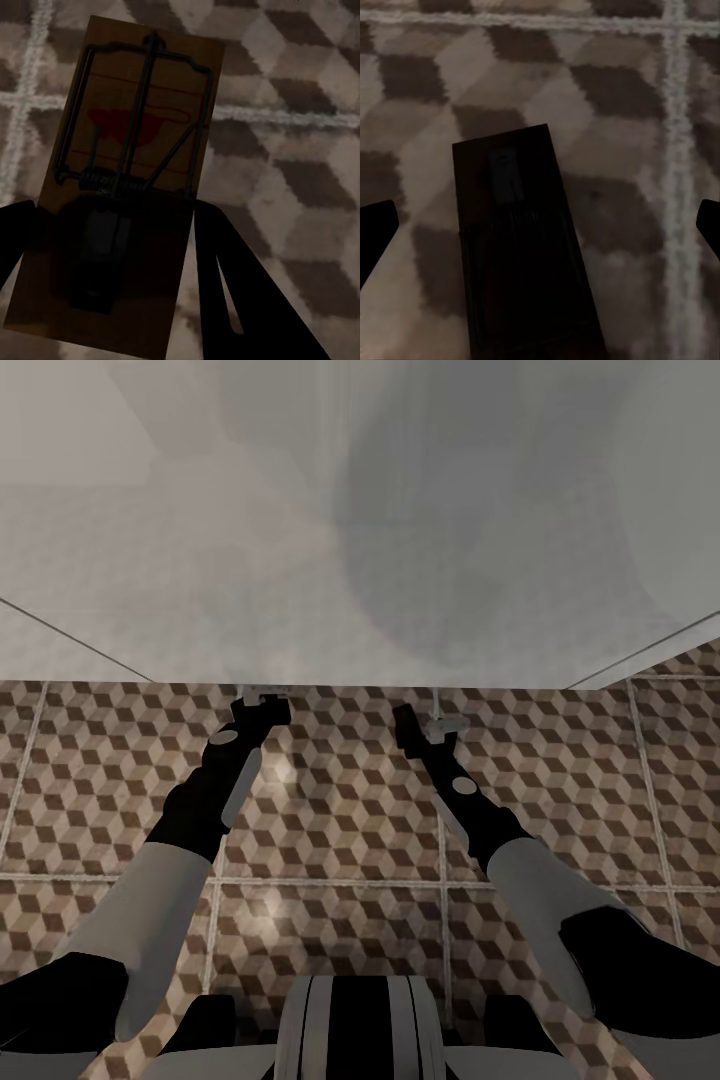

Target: Take the four mousetraps from the cabinet in the bathroom and place them on the bathroom floor. Make sure all four end up on the same floor surface, and ensure that at least two of them are either under or directly next to the same bathroom sink.

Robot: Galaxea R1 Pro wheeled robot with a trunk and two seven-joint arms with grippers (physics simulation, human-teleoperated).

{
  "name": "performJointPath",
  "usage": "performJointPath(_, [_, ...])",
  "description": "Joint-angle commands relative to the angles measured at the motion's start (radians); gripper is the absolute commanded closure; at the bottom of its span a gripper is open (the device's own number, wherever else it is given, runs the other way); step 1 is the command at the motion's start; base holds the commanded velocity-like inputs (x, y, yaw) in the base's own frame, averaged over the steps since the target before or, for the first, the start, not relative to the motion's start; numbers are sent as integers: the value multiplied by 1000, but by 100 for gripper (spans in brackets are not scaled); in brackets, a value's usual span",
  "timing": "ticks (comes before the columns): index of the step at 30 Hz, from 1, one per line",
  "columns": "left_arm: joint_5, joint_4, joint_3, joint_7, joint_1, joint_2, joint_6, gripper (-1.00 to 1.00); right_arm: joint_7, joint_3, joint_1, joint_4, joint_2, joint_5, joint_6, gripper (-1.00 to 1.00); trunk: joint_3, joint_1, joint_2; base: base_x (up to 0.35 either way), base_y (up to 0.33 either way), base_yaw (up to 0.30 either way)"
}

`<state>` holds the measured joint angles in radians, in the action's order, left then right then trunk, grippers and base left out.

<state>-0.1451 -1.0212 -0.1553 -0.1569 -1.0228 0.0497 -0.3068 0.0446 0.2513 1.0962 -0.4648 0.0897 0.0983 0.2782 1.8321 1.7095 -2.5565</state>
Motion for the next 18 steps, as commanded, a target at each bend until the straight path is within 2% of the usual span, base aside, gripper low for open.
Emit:
performJointPath(1, [-7, -1, -3, -9, 0, -1, -5, 100, 5, 8, 1, 1, -1, 10, 4, -100, 0, 0, 0, 0, 0, 0])
performJointPath(18, [-7, -2, -4, -10, 0, -2, -4, 100, 4, 8, 1, 1, -1, 10, 4, -100, 0, 0, 0, 46, 0, 0])
